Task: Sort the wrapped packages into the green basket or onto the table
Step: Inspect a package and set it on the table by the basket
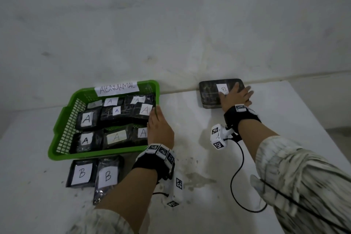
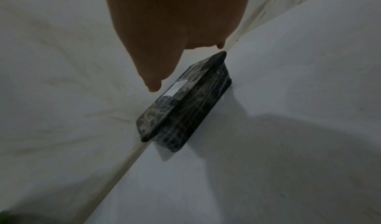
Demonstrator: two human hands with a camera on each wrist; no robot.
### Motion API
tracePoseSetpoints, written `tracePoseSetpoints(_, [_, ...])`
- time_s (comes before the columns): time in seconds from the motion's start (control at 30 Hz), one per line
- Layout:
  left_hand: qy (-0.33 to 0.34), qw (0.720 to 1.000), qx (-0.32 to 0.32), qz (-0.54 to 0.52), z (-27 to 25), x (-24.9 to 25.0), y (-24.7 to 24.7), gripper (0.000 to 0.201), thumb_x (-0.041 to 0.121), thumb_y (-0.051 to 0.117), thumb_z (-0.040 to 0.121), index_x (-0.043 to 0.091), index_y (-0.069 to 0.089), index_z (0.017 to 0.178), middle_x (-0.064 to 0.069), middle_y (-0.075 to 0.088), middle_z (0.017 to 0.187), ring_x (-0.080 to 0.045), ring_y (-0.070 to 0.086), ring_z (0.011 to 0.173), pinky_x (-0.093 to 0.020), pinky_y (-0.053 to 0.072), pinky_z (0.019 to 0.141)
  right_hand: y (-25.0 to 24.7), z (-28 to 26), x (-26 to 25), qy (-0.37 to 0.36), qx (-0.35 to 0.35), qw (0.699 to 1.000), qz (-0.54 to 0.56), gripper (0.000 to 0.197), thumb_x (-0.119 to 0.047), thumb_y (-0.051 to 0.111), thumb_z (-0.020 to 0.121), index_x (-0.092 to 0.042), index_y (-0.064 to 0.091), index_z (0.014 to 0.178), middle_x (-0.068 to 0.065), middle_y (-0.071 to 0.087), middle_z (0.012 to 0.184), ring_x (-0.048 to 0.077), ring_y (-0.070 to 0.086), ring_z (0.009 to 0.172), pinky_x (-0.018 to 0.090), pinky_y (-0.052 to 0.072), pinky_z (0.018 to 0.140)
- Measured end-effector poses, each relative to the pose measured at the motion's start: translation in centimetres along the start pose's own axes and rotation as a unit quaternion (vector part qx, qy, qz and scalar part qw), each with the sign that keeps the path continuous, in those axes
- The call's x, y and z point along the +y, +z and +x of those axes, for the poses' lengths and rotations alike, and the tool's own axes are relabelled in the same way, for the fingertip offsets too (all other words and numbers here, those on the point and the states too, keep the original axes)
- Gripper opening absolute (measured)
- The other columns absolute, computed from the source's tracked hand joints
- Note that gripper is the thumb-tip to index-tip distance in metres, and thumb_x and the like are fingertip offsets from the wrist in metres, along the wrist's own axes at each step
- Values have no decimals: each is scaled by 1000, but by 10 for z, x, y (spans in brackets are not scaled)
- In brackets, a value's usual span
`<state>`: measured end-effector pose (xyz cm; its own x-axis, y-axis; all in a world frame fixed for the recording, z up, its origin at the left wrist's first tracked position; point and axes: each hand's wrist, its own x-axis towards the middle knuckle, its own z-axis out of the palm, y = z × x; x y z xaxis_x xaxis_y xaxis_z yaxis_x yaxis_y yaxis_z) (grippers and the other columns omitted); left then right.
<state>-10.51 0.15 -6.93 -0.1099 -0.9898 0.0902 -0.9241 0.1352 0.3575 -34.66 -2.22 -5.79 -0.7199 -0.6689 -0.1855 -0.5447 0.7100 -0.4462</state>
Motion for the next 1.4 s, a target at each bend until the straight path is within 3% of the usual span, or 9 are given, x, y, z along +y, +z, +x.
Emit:
tracePoseSetpoints(0.13, [5,1000,9,20,-2,0,1,69,5,34,89,4,0,148,-15,19,152,-26,23,140,-36,24,116,1,12,1,44,-35,998,14,111,-51,67,82,-12,-8,153,25,-5,158,42,0,146,60,18,111])
tracePoseSetpoints(0.3, [-1,999,14,36,-2,1,2,68,5,34,89,4,3,148,-15,21,151,-26,26,138,-36,26,114,-13,11,6,113,-55,990,61,123,-51,81,67,-6,4,152,22,9,155,35,8,145,48,24,112])
tracePoseSetpoints(0.47, [-23,1000,4,13,-1,5,-4,69,4,39,87,7,9,149,-14,25,150,-28,28,137,-36,28,111,-23,5,18,160,-76,970,164,84,-55,82,58,-7,57,122,13,60,118,30,59,107,38,52,90])
tracePoseSetpoints(0.7, [-42,995,-85,2,2,10,-32,71,29,49,93,14,9,150,-2,4,159,-30,7,145,-41,13,116,-26,-47,-11,21,-65,926,373,52,-6,77,76,-8,32,103,20,54,118,31,56,103,31,46,80])
tracePoseSetpoints(0.77, [-18,995,-86,-36,0,11,-44,65,31,46,95,14,14,149,-4,6,158,-31,7,144,-41,11,117,-24,-67,-15,26,-62,890,450,55,-3,74,77,-10,30,110,18,51,126,35,56,109,42,51,89])
tracePoseSetpoints(0.87, [-12,984,-69,-163,-5,14,-63,57,29,44,96,11,24,147,-9,15,155,-31,10,141,-38,11,115,-26,-102,-21,60,-124,777,614,76,0,67,84,-20,17,137,8,45,129,34,53,110,56,52,84])
tracePoseSetpoints(0.97, [-27,948,-96,-301,-12,18,-76,57,31,44,97,11,24,146,-12,20,152,-31,16,140,-39,17,114,-30,-139,-29,53,-212,684,696,59,1,62,88,-15,31,136,14,53,121,31,60,95,54,56,77])
tracePoseSetpoints(1.07, [-58,845,-165,-505,-22,17,-84,65,32,49,95,12,18,148,-15,36,146,-28,38,133,-39,34,107,-28,-175,-35,46,-280,639,715,32,-2,58,91,-1,53,122,23,56,121,32,62,93,43,61,68])
tracePoseSetpoints(1.4, [-94,680,-199,-699,-54,-23,-105,50,11,55,91,14,39,138,-14,57,129,-28,58,113,-37,48,94,-2,-236,-41,-37,-216,709,670,66,7,71,78,-16,35,128,14,57,124,29,64,102,38,57,78])
